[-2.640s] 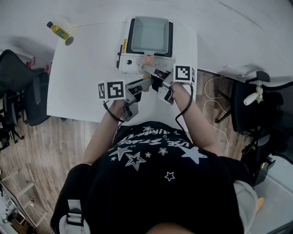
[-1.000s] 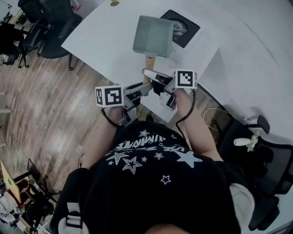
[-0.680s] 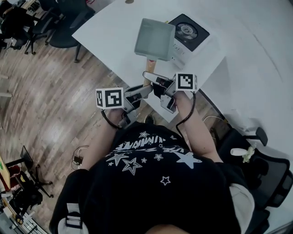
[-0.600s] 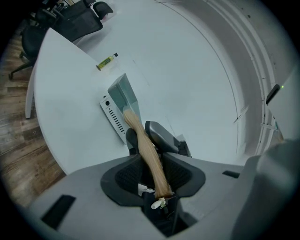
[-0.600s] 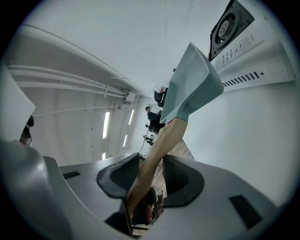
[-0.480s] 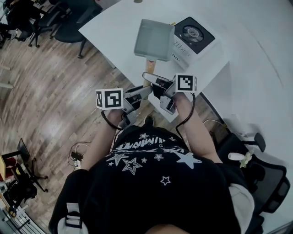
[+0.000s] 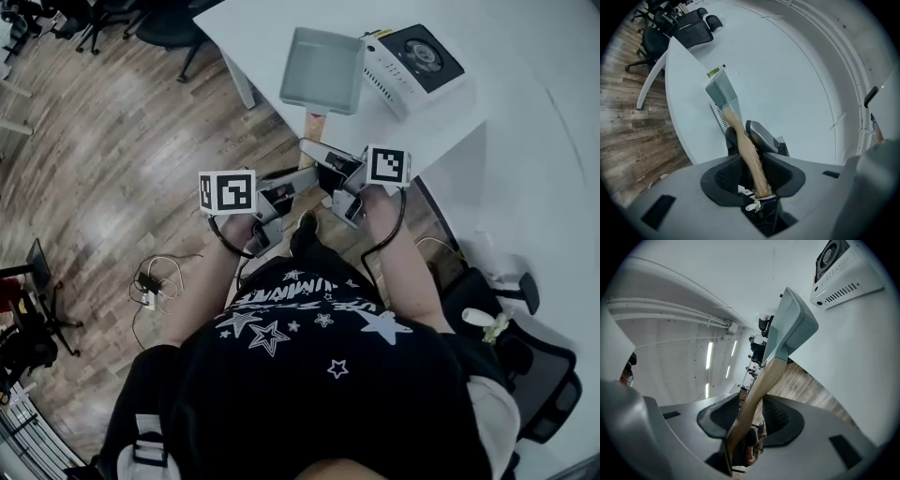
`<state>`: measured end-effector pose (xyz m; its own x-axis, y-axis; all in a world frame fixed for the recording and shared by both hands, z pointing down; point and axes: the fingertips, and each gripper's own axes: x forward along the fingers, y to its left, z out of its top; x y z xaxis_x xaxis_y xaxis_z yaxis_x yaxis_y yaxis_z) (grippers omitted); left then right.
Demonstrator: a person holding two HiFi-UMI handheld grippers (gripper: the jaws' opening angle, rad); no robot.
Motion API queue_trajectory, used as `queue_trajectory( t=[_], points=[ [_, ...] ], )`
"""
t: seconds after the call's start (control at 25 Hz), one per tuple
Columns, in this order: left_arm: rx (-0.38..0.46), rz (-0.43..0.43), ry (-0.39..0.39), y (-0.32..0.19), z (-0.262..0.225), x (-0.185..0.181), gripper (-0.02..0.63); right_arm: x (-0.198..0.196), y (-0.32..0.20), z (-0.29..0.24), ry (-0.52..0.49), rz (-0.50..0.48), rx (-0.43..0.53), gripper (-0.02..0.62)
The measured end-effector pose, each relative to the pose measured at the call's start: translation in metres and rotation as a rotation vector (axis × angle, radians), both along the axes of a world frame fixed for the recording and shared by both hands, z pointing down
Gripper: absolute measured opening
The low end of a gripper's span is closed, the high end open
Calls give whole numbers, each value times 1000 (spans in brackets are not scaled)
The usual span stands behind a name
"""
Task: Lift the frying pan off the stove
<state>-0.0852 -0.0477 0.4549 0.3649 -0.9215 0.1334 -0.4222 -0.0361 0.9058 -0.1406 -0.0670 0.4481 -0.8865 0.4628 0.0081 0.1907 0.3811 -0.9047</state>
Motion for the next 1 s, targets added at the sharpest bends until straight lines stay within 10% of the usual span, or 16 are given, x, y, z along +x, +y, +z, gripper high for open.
queue_trajectory(
  t=[1.0],
  points=[
    [33, -43, -14, 154, -5, 125, 147, 126, 157, -3, 2, -55, 38, 159]
  ],
)
